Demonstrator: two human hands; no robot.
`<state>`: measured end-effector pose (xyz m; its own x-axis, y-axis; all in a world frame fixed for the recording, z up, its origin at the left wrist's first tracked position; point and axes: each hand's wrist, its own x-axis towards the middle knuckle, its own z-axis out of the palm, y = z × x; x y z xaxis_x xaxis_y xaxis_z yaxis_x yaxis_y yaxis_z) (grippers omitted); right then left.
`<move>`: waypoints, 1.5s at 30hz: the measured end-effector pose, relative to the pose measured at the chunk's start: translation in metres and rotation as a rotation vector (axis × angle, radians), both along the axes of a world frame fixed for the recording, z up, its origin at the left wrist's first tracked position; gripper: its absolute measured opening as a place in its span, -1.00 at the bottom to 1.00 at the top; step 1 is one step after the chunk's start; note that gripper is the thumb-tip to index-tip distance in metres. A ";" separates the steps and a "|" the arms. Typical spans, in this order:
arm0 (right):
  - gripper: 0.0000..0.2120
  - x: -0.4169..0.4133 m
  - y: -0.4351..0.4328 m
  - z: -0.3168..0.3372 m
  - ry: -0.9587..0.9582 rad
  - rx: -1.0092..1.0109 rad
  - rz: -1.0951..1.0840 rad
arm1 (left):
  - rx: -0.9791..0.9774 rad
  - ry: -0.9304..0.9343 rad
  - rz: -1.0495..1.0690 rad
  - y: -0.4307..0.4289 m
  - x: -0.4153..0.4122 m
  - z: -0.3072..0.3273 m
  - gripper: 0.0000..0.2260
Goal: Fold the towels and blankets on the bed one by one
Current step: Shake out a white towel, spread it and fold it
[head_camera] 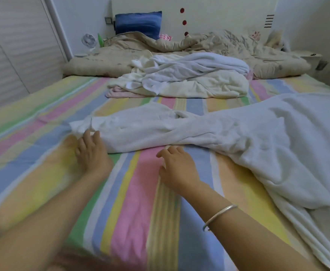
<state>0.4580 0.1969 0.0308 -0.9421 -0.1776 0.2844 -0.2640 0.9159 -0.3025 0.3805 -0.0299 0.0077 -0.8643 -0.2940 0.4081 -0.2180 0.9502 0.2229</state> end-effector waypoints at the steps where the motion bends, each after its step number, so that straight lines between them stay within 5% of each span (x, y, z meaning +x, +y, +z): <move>1: -0.59 -0.001 -0.007 -0.003 -0.027 0.000 -0.004 | -0.053 -0.026 0.014 -0.008 -0.005 -0.001 -0.50; 4: -0.58 -0.007 -0.026 -0.012 -0.073 0.028 0.008 | -0.234 -0.093 -0.022 -0.027 -0.017 -0.001 -0.59; 6: -0.52 -0.013 -0.032 -0.015 -0.035 0.015 0.037 | -0.161 -0.106 -0.106 -0.029 -0.021 0.008 -0.66; 12: -0.09 -0.045 -0.040 0.005 -0.008 -0.113 0.053 | 0.556 -0.254 -0.417 -0.001 0.003 0.076 -0.63; 15: -0.31 -0.070 -0.056 0.019 -0.020 0.105 0.111 | 0.927 -0.448 -0.435 -0.004 0.018 0.091 -0.62; 17: -0.55 -0.084 -0.059 0.029 -0.024 0.247 0.177 | 1.271 -0.632 -0.479 -0.023 0.016 0.090 -0.40; 19: -0.64 -0.101 -0.057 0.044 -0.210 0.150 0.205 | 1.727 -0.513 -0.477 -0.050 -0.004 0.074 -0.40; 21: -0.63 -0.126 -0.050 0.067 -0.362 0.056 0.152 | 1.952 -0.222 -0.308 -0.072 -0.033 0.054 -0.59; 24: -0.51 -0.194 -0.035 0.103 -0.107 -0.081 -0.125 | 1.781 -0.077 -0.148 -0.084 -0.077 0.020 -0.78; 26: -0.47 -0.240 -0.026 0.124 0.044 -0.361 -0.298 | 1.679 -0.073 -0.184 -0.078 -0.101 0.008 -0.81; 29: -0.24 -0.279 -0.024 0.128 -0.047 -0.669 -0.244 | 1.523 -0.127 -0.276 -0.055 -0.125 0.008 -0.71; 31: -0.23 -0.279 -0.030 0.102 -0.118 -0.518 -0.174 | 1.346 -0.191 -0.337 -0.042 -0.141 0.003 -0.58; 36: -0.56 -0.243 -0.040 0.028 -0.175 -0.008 -0.078 | 0.853 -0.346 -0.462 -0.021 -0.173 -0.008 -0.54; 40: -0.63 -0.238 -0.051 -0.014 -0.026 0.310 -0.138 | 0.438 -0.371 -0.515 -0.003 -0.192 -0.012 -0.47; 45: -0.84 -0.256 -0.053 -0.020 0.121 0.394 -0.382 | 0.432 -0.329 -0.580 0.002 -0.200 -0.021 -0.57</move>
